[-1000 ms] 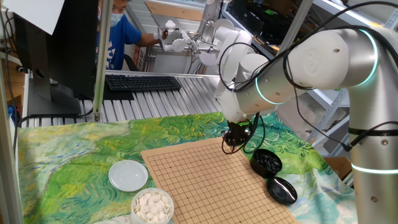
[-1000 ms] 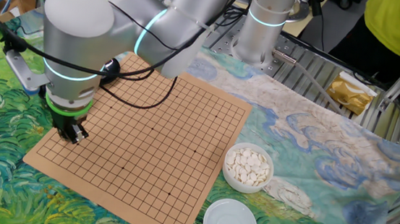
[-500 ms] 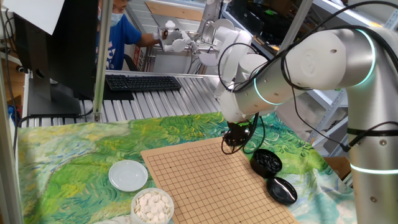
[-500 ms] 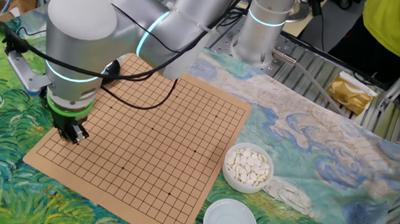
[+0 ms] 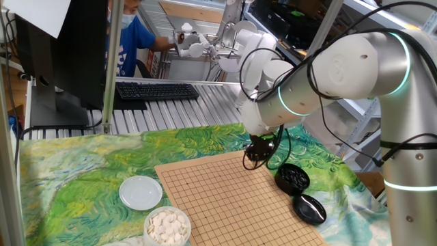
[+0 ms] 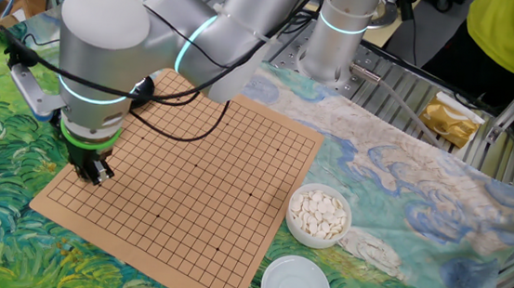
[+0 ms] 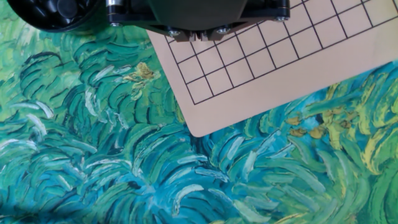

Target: Play the first move as black on the 3-4 point in the upper right corner of the Go board

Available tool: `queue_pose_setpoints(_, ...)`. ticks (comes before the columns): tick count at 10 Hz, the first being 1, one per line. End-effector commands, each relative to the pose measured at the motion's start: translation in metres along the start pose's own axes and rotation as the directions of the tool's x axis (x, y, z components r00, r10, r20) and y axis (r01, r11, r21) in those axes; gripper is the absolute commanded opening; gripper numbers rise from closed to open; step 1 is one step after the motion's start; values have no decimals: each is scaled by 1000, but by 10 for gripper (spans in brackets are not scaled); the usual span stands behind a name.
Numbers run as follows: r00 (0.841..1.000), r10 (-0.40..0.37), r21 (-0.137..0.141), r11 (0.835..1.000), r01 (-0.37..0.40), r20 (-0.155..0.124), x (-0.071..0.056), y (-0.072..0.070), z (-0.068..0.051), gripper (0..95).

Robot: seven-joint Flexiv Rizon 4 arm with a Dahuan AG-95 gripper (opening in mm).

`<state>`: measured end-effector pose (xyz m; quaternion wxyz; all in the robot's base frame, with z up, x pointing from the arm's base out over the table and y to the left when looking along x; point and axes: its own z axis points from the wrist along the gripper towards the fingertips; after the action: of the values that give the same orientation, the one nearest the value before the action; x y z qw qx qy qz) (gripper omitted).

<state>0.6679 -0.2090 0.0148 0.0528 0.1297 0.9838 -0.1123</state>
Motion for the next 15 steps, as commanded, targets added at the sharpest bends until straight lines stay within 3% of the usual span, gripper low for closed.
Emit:
queue_pose_setpoints(1,1000,14,3,1000,-14,7,0,0,0,190)
queue_pose_setpoints(2,1000,23,1,1000,-23,9,0,0,0,190)
queue_pose_setpoints(3,999,33,-3,999,-33,12,0,0,1,380)
queue_pose_setpoints(4,999,46,-6,999,-46,19,1,1,3,380)
queue_pose_setpoints(5,998,63,-12,998,-63,26,2,3,5,570)
queue_pose_setpoints(6,995,96,-26,995,-96,13,2,5,5,570)
queue_pose_setpoints(7,986,162,-85,983,-165,-42,0,9,1,570)
queue_pose_setpoints(8,970,216,-153,961,-232,-115,-2,12,-4,570)
queue_pose_setpoints(9,946,264,-176,939,-297,-187,-6,19,-18,570)
queue_pose_setpoints(11,946,235,-178,944,-277,-225,-11,27,-41,570)
queue_pose_setpoints(12,954,182,-194,954,-230,-237,-13,25,-50,190)
queue_pose_setpoints(13,963,119,-230,957,-176,-240,-14,22,-58,190)
queue_pose_setpoints(14,967,81,-243,960,-141,-242,-15,19,-64,0)
queue_pose_setpoints(15,968,57,-252,960,-119,-243,-15,15,-72,0)
